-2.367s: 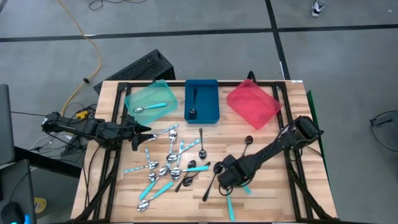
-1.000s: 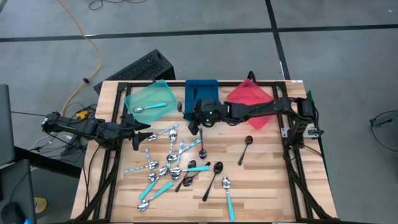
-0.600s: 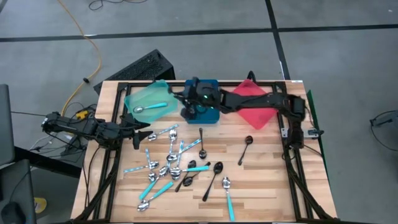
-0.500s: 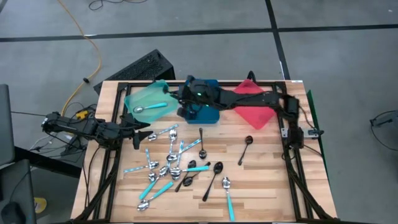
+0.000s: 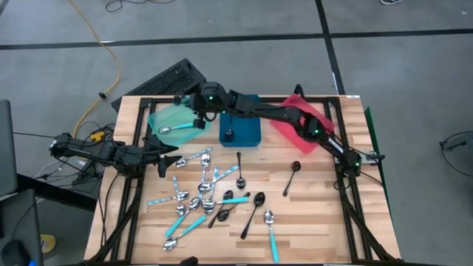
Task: Sort silverware by color (type)
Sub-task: Put the blue spoon into the light blue bin, then put the white patterned spoon into the pink bin
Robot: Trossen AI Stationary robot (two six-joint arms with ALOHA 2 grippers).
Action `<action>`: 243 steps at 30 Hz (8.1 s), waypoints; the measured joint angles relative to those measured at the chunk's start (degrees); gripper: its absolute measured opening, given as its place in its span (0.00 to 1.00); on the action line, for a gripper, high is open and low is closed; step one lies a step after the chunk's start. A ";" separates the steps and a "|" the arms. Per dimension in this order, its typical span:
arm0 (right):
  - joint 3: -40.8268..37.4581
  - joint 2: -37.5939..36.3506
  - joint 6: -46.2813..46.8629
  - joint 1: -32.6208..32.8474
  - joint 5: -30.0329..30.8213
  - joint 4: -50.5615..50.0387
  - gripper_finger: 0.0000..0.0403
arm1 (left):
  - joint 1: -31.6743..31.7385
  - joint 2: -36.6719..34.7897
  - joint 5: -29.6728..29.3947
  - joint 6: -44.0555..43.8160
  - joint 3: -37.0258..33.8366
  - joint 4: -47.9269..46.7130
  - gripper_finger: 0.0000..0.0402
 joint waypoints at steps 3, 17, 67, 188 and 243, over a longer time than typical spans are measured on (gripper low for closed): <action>-0.99 1.16 2.07 -0.27 -2.70 1.31 0.15 | 0.00 -0.01 0.00 0.01 0.00 -0.02 0.54; -0.65 3.54 5.41 -0.39 -6.61 1.95 0.15 | 0.00 0.01 -1.60 0.30 0.00 -0.03 0.54; -0.80 11.89 13.17 -2.21 -4.36 2.44 0.17 | 0.00 -0.01 -2.58 -0.38 0.00 -0.56 0.54; -22.51 -32.76 50.66 42.25 19.42 -68.15 0.56 | 3.69 82.45 12.16 23.54 21.84 38.29 0.54; -22.46 -39.51 36.48 49.37 64.53 -57.53 0.52 | 0.90 40.82 9.84 37.15 28.68 38.13 0.04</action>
